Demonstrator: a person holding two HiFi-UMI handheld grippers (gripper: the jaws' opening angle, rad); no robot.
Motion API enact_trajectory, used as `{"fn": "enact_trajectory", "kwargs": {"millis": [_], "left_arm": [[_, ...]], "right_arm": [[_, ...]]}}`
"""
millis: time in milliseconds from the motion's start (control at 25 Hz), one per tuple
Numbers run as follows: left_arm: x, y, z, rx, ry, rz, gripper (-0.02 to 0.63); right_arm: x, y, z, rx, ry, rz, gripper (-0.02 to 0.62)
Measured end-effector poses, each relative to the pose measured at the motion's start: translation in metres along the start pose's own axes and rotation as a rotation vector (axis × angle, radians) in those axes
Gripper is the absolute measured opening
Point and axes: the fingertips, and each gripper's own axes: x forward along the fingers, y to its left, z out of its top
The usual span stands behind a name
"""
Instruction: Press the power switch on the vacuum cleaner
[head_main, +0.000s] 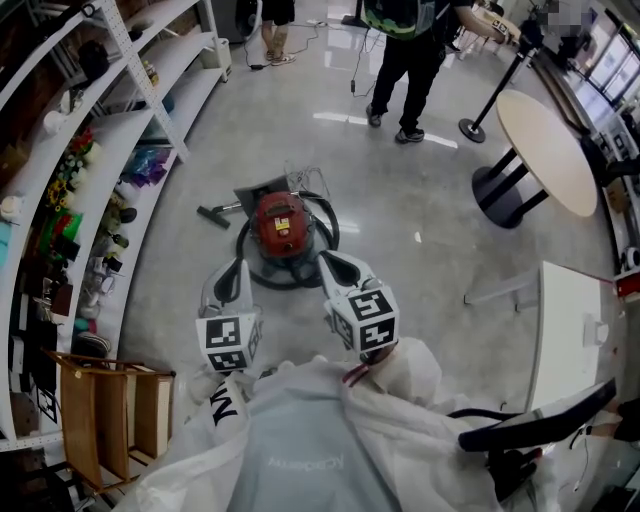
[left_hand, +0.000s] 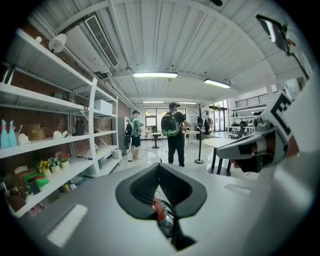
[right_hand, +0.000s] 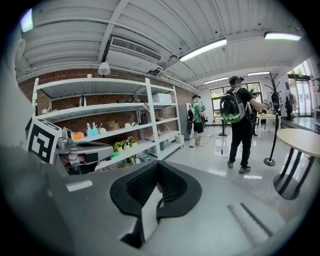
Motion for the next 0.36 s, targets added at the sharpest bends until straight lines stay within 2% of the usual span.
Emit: {"fn": "enact_trajectory", "kwargs": {"millis": [360], "left_arm": [[0.0010,0.0009,-0.0012,0.000,0.007,0.003,0.000]], "right_arm": [[0.0035,-0.0049,-0.0026,0.012,0.008,-0.004,0.000]]}}
